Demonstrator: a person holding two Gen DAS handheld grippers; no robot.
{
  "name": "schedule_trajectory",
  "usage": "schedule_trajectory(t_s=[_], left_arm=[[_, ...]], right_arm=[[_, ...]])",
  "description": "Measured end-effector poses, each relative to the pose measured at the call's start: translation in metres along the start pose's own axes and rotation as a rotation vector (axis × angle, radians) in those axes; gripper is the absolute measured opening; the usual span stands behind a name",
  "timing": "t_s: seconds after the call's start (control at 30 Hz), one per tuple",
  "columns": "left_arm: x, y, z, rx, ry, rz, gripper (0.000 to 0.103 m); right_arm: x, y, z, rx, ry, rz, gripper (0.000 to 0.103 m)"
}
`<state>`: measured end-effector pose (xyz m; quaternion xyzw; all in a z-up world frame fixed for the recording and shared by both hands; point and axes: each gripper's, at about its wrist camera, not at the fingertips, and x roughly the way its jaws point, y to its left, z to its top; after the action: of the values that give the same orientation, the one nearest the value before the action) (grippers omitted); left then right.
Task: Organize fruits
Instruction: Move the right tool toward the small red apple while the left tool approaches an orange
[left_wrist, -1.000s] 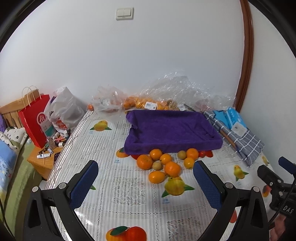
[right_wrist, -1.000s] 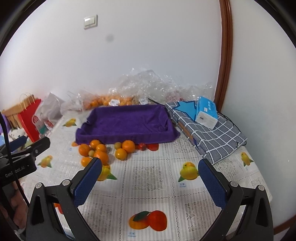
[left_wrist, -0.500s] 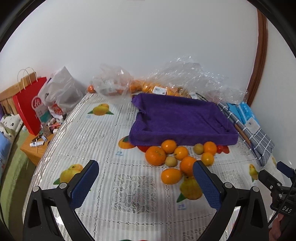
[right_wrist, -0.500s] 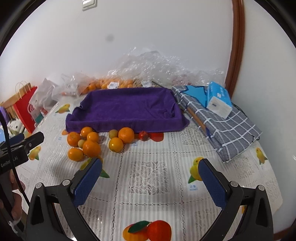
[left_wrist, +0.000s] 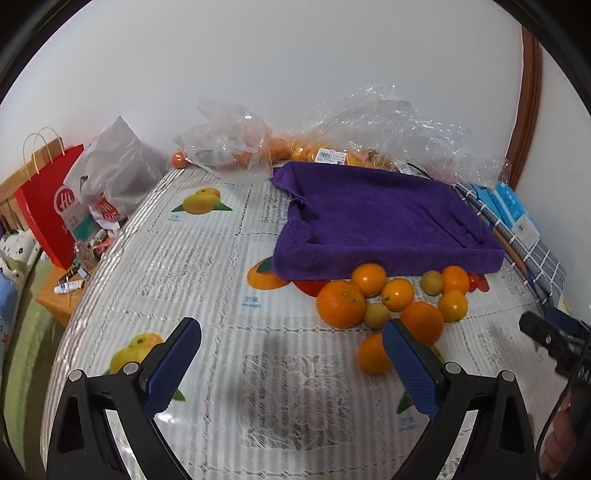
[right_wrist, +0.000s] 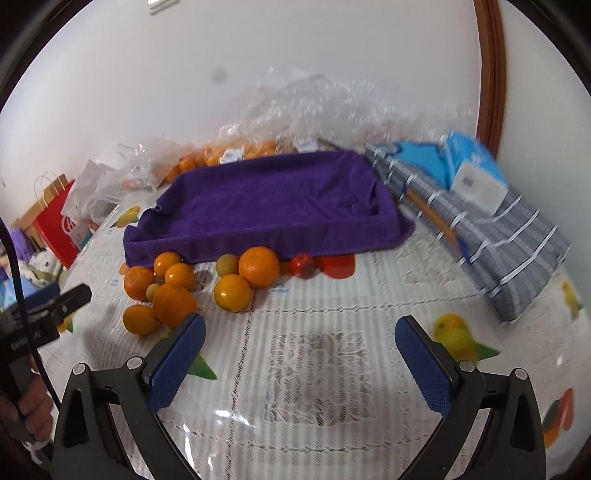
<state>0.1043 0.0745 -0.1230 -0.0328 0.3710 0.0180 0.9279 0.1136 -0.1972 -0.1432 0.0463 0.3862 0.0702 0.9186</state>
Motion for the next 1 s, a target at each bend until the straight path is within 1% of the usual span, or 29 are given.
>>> schedule_trajectory(t_s=[0.07,0.2,0.33,0.4,0.47,0.5,0.57,0.6,0.67,0.73,0.8,1.0], left_arm=[[0.003,0.002,0.0,0.009,-0.008,0.012,0.099],[0.014,0.014,-0.002,-0.003,0.022,0.01,0.099],[0.022,0.025,-0.005,-0.045,0.042,-0.047,0.094],[0.027,0.028,-0.006,-0.065,0.048,-0.081,0.088],[0.03,0.028,-0.007,-0.063,0.046,-0.091,0.088],[0.032,0.028,-0.007,-0.06,0.046,-0.091,0.088],[0.035,0.027,-0.008,-0.054,0.052,-0.096,0.088],[0.036,0.027,-0.008,-0.053,0.055,-0.099,0.086],[0.038,0.028,-0.009,-0.054,0.055,-0.106,0.085],[0.039,0.029,-0.009,-0.054,0.051,-0.107,0.085],[0.041,0.03,-0.01,-0.055,0.046,-0.112,0.084],[0.045,0.025,-0.01,-0.04,0.033,-0.133,0.084]], right_arm=[[0.008,0.0,0.003,-0.001,0.004,-0.002,0.095],[0.022,0.004,0.007,-0.03,0.003,-0.037,0.093],[0.028,0.007,0.011,-0.046,-0.013,-0.047,0.09],[0.033,0.008,0.014,-0.054,-0.015,-0.048,0.084],[0.039,0.01,0.018,-0.06,-0.011,-0.037,0.073],[0.042,0.011,0.019,-0.062,-0.007,-0.029,0.071],[0.048,0.014,0.023,-0.063,0.0,-0.015,0.062],[0.05,0.015,0.024,-0.064,0.002,-0.013,0.06],[0.056,0.015,0.027,-0.068,0.008,-0.018,0.052],[0.06,0.013,0.029,-0.081,0.006,-0.044,0.048],[0.062,0.008,0.03,-0.094,0.001,-0.066,0.046],[0.078,-0.005,0.027,-0.102,0.05,-0.061,0.04]])
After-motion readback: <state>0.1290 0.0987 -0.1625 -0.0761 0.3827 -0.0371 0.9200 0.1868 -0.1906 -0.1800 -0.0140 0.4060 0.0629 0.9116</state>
